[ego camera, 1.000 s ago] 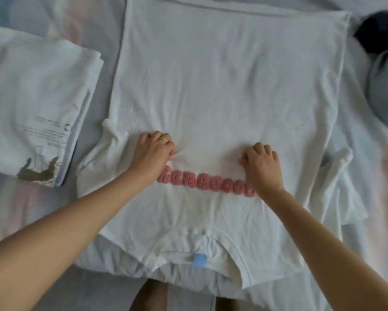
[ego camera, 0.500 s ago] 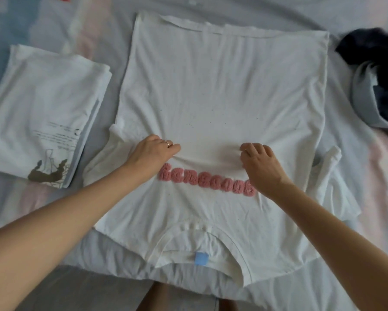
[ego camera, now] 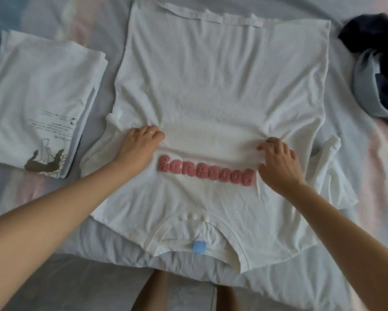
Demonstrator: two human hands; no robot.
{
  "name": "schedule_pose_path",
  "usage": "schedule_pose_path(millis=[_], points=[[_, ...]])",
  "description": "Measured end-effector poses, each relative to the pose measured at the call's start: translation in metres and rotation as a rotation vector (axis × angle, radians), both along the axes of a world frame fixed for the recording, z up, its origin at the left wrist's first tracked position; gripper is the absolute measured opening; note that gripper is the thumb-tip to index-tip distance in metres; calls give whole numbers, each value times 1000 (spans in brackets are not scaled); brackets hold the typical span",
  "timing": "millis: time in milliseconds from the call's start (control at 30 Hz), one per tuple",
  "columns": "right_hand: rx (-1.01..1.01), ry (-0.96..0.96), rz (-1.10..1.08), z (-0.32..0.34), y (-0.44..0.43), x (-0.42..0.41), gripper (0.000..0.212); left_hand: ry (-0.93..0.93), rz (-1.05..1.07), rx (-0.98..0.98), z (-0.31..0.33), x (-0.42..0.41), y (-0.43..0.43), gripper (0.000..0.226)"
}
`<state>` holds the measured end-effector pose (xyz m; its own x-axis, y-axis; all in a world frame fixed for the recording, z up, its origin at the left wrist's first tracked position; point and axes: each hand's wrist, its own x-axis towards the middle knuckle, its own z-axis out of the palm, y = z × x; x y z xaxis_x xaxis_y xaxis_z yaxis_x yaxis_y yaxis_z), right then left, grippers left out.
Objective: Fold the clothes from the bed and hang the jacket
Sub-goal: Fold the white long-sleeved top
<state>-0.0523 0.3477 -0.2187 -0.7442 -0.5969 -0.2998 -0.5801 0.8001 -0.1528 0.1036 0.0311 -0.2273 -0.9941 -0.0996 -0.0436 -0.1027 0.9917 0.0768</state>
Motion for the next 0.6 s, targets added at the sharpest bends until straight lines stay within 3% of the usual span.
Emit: schedule_pose_path(millis=[233,333,400,600], points=[[25,59,-11,-1,27,-6,8,-136,164,-4,-2,3,-13,5],[-11,119,61,1,26,-10,8,-131,57,-15,5,1,-18,14],[-34,147,88,4,32,-10,9,-91,-8,-15,9,8,-23,20],[-117,238,49,12,38,-2,6,129,-115,-38,10,23,-33,9]])
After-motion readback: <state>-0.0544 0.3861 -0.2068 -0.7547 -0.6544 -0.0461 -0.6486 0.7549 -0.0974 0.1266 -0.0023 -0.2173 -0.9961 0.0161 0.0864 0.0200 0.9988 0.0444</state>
